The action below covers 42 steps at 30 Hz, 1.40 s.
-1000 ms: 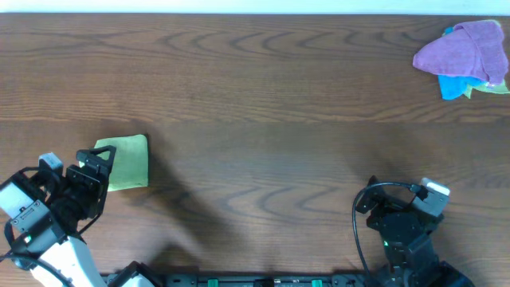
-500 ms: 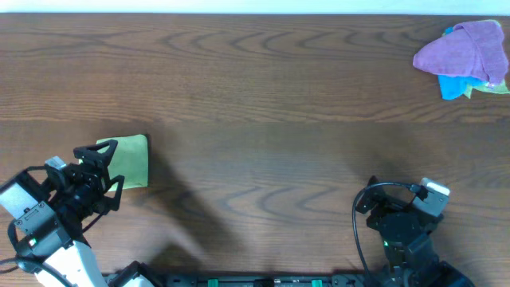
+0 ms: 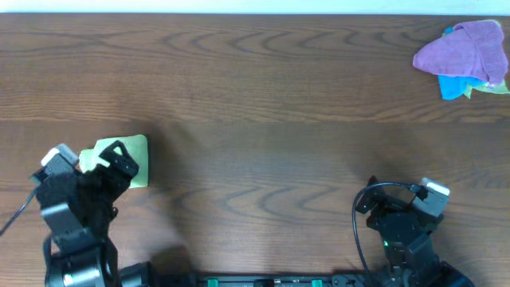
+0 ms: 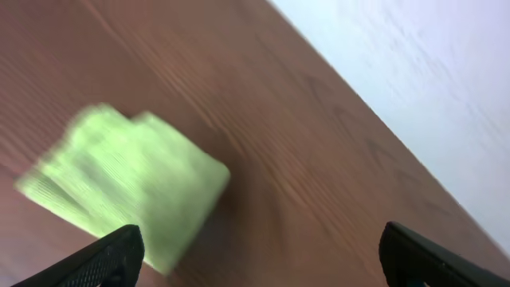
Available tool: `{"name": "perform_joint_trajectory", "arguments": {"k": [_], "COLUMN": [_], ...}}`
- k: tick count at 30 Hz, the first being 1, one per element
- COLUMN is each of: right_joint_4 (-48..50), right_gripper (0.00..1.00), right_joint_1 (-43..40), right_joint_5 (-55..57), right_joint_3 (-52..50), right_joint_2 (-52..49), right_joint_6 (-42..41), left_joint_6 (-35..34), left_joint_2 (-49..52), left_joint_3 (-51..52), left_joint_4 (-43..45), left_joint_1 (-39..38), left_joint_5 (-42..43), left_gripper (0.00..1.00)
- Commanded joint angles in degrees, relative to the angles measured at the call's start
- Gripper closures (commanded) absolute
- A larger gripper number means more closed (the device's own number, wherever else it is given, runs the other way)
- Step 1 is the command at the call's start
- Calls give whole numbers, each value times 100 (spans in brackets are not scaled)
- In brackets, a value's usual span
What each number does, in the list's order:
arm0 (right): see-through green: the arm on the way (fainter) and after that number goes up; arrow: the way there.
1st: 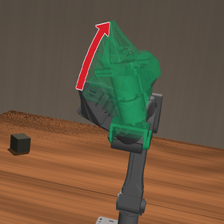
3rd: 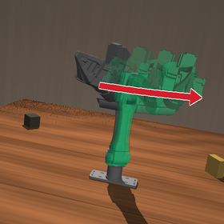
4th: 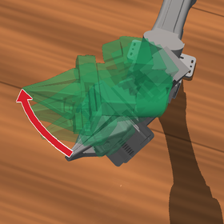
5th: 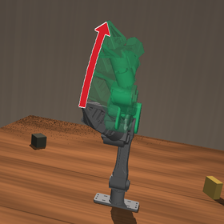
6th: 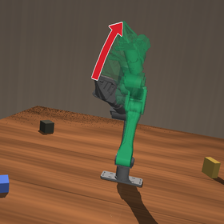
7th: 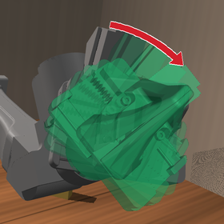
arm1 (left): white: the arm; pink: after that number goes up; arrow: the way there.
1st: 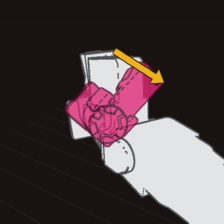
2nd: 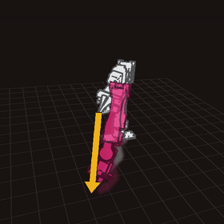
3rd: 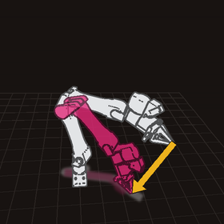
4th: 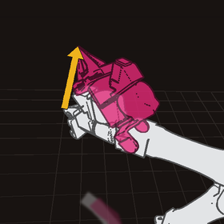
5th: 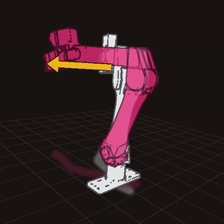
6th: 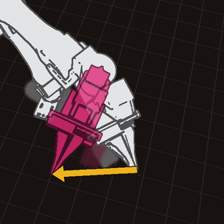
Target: Fold the cloth
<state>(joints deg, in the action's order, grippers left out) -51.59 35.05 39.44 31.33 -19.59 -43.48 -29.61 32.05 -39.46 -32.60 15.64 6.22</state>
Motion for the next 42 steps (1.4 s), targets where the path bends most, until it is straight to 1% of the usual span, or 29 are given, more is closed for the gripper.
{"name": "perform_joint_trajectory", "arguments": {"k": [1,5,11,13,16,17,22,30,33,35,37,42], "right_joint_4": [-9,-9,-7,-7,-7,-9,-9,-9,-7,-9,-9,-9], "right_gripper": [1,1,1,1,1,1,1,1,1,1,1,1], "right_joint_1": [-63,-63,-63,-63,-63,-63,-63,-63,-63,-63,-63,-63], "right_joint_5": [83,83,83,83,83,83,83,83,83,83,83,83], "right_joint_3": [-7,-7,-7,-7,-7,-7,-7,-7,-7,-7,-7,-7], "right_joint_2": [31,31,31,31,31,31,31,31,31,31,31,31], "right_joint_6": [-81,-81,-79,-81,-81,-81,-81,-81,-81,-81,-81,-79], "left_joint_6": [726,1506,2057,2518,3462,3609,3670,3672,3733,3740,3888,3880], "left_joint_2": [-452,-1222,-2282,-2575,-2830,-2889,-3193,-3187,-3187,-3187,-3187,-3182], "left_joint_3": [317,1032,1952,2168,2330,2358,2588,2951,3108,3106,3106,3106], "left_joint_4": [129,518,651,645,516,435,219,131,116,111,109,114], "left_joint_1": [-262,-415,-586,-678,-780,-804,-833,-1213,-1268,-1268,-1268,-1268], "left_joint_5": [-1287,-1283,-1228,-1093,-761,-763,-673,-612,-463,-476,-490,-490], "left_gripper": [5,5,4,4,5,4,4,5,5,4,5,5]}}
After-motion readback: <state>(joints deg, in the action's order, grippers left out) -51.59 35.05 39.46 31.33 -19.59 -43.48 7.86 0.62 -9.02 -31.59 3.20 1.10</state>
